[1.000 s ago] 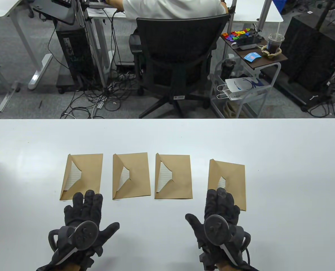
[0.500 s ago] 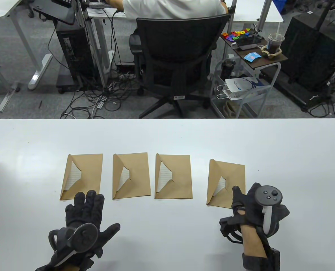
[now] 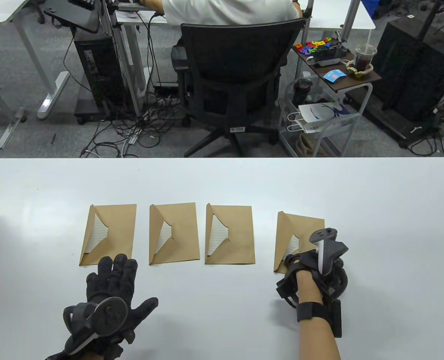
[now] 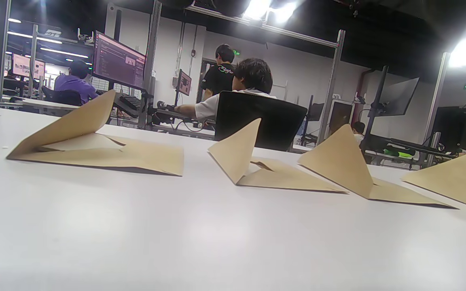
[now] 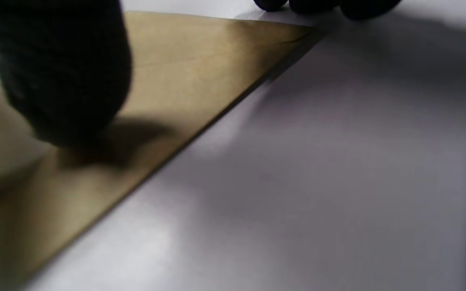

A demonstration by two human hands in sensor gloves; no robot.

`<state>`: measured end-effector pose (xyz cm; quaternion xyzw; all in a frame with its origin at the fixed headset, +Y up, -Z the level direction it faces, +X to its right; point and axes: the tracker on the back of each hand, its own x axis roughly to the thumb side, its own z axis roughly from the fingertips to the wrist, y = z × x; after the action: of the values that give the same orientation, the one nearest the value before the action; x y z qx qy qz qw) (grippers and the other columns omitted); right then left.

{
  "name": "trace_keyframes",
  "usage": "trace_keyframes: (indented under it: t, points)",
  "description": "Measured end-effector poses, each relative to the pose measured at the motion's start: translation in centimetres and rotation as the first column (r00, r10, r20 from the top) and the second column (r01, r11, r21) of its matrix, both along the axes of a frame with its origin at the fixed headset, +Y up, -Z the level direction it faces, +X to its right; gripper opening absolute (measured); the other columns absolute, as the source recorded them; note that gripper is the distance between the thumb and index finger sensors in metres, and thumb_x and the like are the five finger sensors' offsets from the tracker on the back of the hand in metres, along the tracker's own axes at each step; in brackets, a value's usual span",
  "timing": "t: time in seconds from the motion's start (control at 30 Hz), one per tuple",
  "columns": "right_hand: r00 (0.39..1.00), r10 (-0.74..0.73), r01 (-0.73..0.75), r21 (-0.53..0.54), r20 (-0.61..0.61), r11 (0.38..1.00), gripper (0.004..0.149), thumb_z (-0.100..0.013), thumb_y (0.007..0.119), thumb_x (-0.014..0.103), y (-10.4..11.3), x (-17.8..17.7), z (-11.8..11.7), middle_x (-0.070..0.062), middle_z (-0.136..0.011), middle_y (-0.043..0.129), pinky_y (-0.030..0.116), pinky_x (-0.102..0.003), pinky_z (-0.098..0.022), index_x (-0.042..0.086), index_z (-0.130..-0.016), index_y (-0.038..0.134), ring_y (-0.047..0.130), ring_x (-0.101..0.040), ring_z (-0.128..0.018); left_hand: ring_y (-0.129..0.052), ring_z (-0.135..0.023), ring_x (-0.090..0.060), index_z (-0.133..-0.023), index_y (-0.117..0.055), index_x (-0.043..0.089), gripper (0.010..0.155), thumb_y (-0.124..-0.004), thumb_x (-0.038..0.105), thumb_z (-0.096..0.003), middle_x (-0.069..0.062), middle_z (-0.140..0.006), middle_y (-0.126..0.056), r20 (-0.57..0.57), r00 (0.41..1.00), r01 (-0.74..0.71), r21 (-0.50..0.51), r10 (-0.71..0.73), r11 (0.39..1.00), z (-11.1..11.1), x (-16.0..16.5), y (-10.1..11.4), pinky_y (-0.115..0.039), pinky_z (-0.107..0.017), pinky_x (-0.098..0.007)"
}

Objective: Pull paper from envelopes and stack

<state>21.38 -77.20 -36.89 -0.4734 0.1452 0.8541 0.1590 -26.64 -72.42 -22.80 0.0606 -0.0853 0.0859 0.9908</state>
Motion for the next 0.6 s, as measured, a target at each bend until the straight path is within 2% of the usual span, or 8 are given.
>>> trace_keyframes:
  t: [0.03, 0.13, 0.33, 0.47, 0.5, 0.53, 0.6]
  points:
    - [0.999, 0.034, -0.034, 0.022, 0.001, 0.999, 0.118, -0.018, 0.103, 0.048, 0.3, 0.0, 0.0, -0.026, -0.109, 0.046, 0.065, -0.066, -0.063, 0.007, -0.105, 0.035, 0.054, -0.054, -0.096, -0.037, -0.114, -0.047, -0.115, -0.034, 0.024, 0.104, -0.068, 0.083, -0.0372, -0.004, -0.121, -0.037, 0.001, 1.000, -0.002, 0.000, 0.002, 1.000, 0.0, 0.0, 0.0, -0.043, -0.073, -0.073]
    - [0.998, 0.064, -0.065, 0.028, 0.011, 0.998, 0.119, -0.016, 0.105, 0.046, 0.4, -0.2, 0.0, -0.025, -0.105, 0.054, 0.076, -0.062, -0.056, 0.007, -0.104, 0.036, 0.062, -0.055, -0.094, -0.037, -0.114, -0.048, -0.115, -0.034, 0.024, 0.103, -0.068, 0.083, -0.0377, -0.004, -0.121, -0.038, 0.005, 1.000, -0.002, -0.007, 0.002, 1.000, 0.0, 0.1, -0.1, -0.044, -0.073, -0.073]
    - [0.995, 0.098, -0.097, -0.010, 0.019, 0.995, 0.119, -0.012, 0.107, 0.043, 0.9, 0.3, -0.3, -0.021, -0.100, 0.065, 0.085, -0.056, -0.048, 0.008, -0.104, 0.041, 0.076, -0.047, -0.087, -0.038, -0.114, -0.048, -0.116, -0.035, 0.023, 0.103, -0.068, 0.083, -0.0378, -0.004, -0.121, -0.039, 0.013, 1.000, -0.001, -0.018, 0.001, 1.000, 0.0, 0.2, -0.2, -0.044, -0.073, -0.073]
    - [0.997, 0.061, -0.061, -0.016, 0.046, 0.998, 0.120, -0.010, 0.109, 0.041, 0.8, 1.0, -0.6, -0.022, -0.098, 0.065, 0.088, -0.052, -0.042, 0.007, -0.104, 0.042, 0.089, -0.027, -0.069, -0.038, -0.114, -0.048, -0.115, -0.035, 0.024, 0.103, -0.068, 0.083, -0.0379, -0.004, -0.121, -0.039, 0.009, 1.000, -0.002, -0.014, 0.002, 1.000, 0.0, 0.1, -0.2, -0.044, -0.073, -0.073]
    - [0.998, 0.025, -0.025, -0.011, 0.055, 1.000, 0.119, -0.011, 0.109, 0.040, 0.7, 1.3, -0.5, -0.021, -0.097, 0.065, 0.090, -0.051, -0.041, 0.007, -0.104, 0.042, 0.094, -0.020, -0.061, -0.038, -0.114, -0.048, -0.115, -0.035, 0.024, 0.103, -0.068, 0.083, -0.0378, -0.004, -0.121, -0.039, 0.006, 1.000, -0.002, -0.014, 0.002, 1.000, 0.0, 0.1, -0.2, -0.044, -0.073, -0.073]
    - [0.997, -0.006, 0.005, 0.013, 0.072, 1.000, 0.118, -0.011, 0.110, 0.037, 0.5, 1.3, -0.5, -0.020, -0.096, 0.066, 0.089, -0.051, -0.040, 0.007, -0.104, 0.043, 0.097, -0.017, -0.054, -0.038, -0.114, -0.048, -0.115, -0.035, 0.023, 0.103, -0.068, 0.083, -0.0378, -0.004, -0.121, -0.039, 0.005, 1.000, -0.003, -0.014, 0.003, 1.000, 0.0, 0.1, -0.2, -0.044, -0.073, -0.073]
    - [0.998, -0.012, 0.011, 0.015, 0.068, 1.000, 0.115, -0.012, 0.110, 0.036, 0.6, 1.5, -0.5, -0.013, -0.091, 0.072, 0.086, -0.055, -0.045, 0.011, -0.104, 0.046, 0.098, -0.016, -0.053, -0.039, -0.114, -0.048, -0.115, -0.035, 0.023, 0.103, -0.068, 0.083, -0.0379, -0.004, -0.121, -0.039, 0.002, 1.000, -0.003, -0.014, 0.003, 1.000, -0.1, 0.0, -0.1, -0.044, -0.073, -0.073]
